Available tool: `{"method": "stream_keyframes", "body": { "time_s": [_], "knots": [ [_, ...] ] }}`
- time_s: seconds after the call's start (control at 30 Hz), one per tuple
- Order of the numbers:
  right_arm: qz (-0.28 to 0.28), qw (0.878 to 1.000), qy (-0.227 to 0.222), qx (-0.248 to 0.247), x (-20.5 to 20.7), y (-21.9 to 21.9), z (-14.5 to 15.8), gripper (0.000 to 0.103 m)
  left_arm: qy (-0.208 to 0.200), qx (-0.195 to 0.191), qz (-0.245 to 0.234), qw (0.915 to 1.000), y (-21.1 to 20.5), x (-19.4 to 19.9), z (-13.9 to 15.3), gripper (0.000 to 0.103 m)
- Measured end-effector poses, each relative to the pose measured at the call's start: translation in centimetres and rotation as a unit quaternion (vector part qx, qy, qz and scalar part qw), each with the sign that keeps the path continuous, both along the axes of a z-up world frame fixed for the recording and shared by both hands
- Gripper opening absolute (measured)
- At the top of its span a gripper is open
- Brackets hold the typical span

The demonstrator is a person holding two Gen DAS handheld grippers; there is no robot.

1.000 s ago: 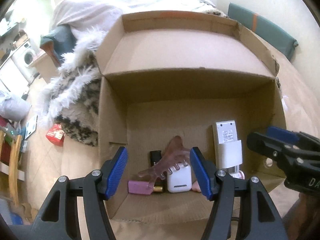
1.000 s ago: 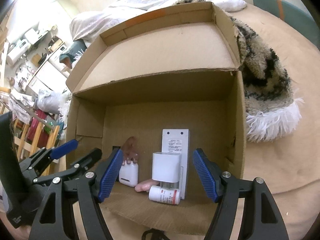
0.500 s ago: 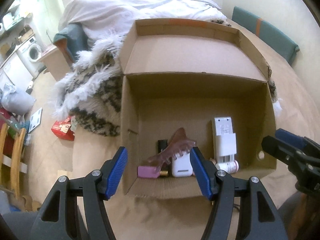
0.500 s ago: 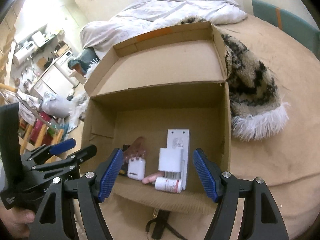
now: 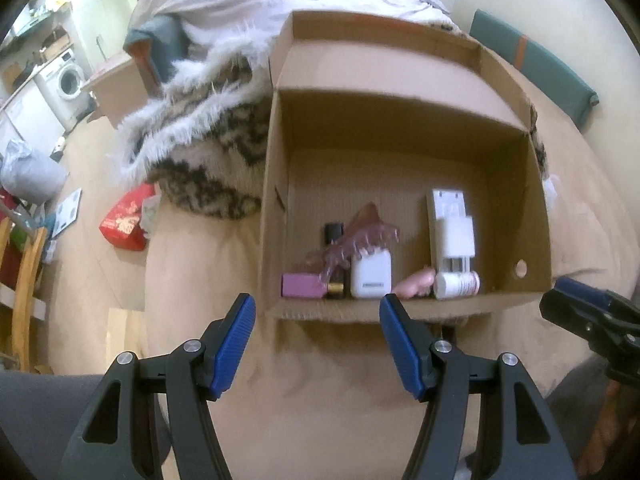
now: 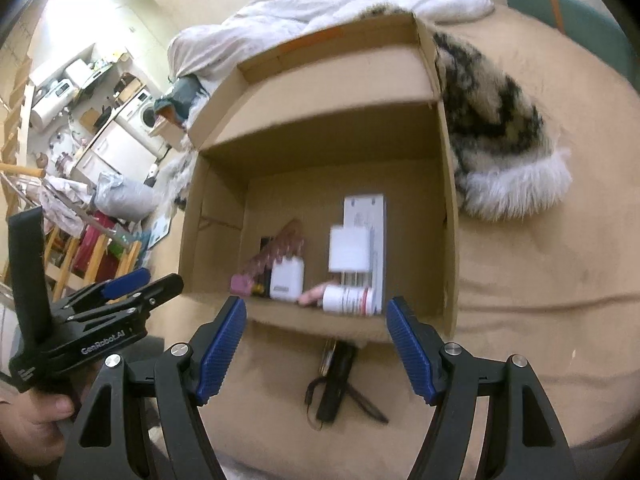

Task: Organize rigid objects
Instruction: 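Withdraw both tools and reach the left tool to the batteries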

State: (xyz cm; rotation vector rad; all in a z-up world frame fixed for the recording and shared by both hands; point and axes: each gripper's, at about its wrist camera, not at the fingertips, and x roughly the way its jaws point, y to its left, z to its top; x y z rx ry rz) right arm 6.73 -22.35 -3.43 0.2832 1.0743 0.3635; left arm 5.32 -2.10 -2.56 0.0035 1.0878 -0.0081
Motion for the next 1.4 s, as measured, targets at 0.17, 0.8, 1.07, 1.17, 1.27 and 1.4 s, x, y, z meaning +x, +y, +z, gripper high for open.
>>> {"method": "stream_keyframes", "body": {
  "time_s": [0.17, 0.8, 1.07, 1.17, 1.27, 1.4],
  "knots": [
    [-0.006, 0.998, 0.056, -0.025, -0.2, 0.2, -2.6, 0.076, 0.000, 0.041, -0.004, 0.9991, -0.2, -0.1, -2.5, 0.061],
    [-0.047, 0.991, 0.128, -0.010, 1.4, -1.2, -6.0, 0.076, 0.167, -0.081, -0.058, 0.9810, -6.9, 1.8, -10.9, 0.042],
    [-0.057, 0.990, 0.129, 0.011, 1.6, -1.8, -6.0, 0.076, 0.190, -0.081, -0.052, 0.9771, -8.8, 2.9, -12.6, 0.041],
    [-0.054, 0.990, 0.130, 0.017, 1.7, -1.8, -5.9, 0.076, 0.195, -0.085, -0.053, 0.9757, -9.3, 2.8, -12.8, 0.042],
    [-0.054, 0.990, 0.130, 0.018, 1.8, -1.8, -5.9, 0.076, 0.199, -0.080, -0.055, 0.9751, -10.2, 3.0, -13.0, 0.046],
    [-0.055, 0.990, 0.132, 0.016, 1.8, -1.8, -5.9, 0.076, 0.205, -0.052, -0.073, 0.9746, -12.3, 3.0, -13.6, 0.049]
  ]
}}
